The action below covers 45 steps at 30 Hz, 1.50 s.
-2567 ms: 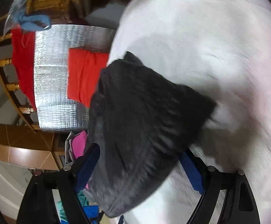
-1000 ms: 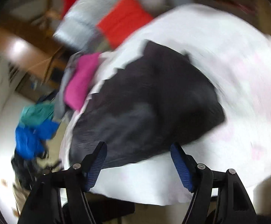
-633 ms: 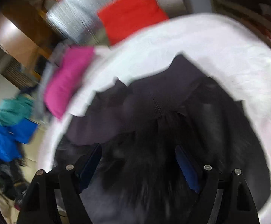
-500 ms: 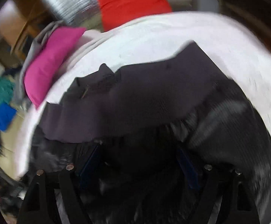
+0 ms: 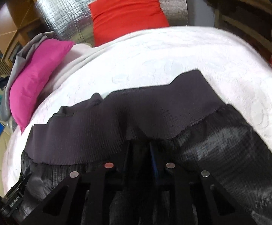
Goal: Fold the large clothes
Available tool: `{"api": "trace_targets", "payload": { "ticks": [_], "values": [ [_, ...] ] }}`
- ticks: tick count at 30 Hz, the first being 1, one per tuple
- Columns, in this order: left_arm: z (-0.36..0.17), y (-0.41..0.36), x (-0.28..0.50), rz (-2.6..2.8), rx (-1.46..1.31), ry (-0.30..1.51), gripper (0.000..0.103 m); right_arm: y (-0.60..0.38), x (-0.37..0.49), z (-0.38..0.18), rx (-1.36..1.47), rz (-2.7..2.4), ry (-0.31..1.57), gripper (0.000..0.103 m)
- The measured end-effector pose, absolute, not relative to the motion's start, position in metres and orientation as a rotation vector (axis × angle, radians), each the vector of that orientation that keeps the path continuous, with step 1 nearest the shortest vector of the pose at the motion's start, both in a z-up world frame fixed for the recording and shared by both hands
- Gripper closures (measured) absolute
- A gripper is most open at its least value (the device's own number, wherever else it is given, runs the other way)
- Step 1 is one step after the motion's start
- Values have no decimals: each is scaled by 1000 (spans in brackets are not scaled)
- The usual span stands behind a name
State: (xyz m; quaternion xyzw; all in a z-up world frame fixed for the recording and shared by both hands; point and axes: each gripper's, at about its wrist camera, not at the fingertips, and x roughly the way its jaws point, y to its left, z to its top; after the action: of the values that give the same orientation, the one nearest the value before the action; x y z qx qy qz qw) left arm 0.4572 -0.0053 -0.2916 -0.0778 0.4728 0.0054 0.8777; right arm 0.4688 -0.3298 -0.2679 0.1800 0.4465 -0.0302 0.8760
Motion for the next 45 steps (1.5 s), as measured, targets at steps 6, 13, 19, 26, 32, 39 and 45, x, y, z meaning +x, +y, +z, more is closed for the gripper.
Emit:
{"api": "trace_targets", "payload": {
  "ticks": [6,13,19,26,32,39,45],
  "values": [
    [-259,24,443,-97,-320,962,30,-362,435,-235,618,81,883,31],
    [-240,80,437,-180,-342,971,26,-451,354,-203,697,63,769,21],
    [-271,120,436,-249,-456,1098,26,-513,302,-260,929,89,853,21],
    [-287,110,425,-369,-482,1198,25,-509,314,-305,974,191,999,21],
    [-309,114,428,-406,-524,1268,23,-493,331,-331,1042,362,1031,20],
    [-311,106,432,-457,-499,1284,18,-453,345,-326,1023,505,1031,17],
    [-308,92,434,-524,-578,1257,15,-435,353,-326,961,402,1056,22]
  ]
}}
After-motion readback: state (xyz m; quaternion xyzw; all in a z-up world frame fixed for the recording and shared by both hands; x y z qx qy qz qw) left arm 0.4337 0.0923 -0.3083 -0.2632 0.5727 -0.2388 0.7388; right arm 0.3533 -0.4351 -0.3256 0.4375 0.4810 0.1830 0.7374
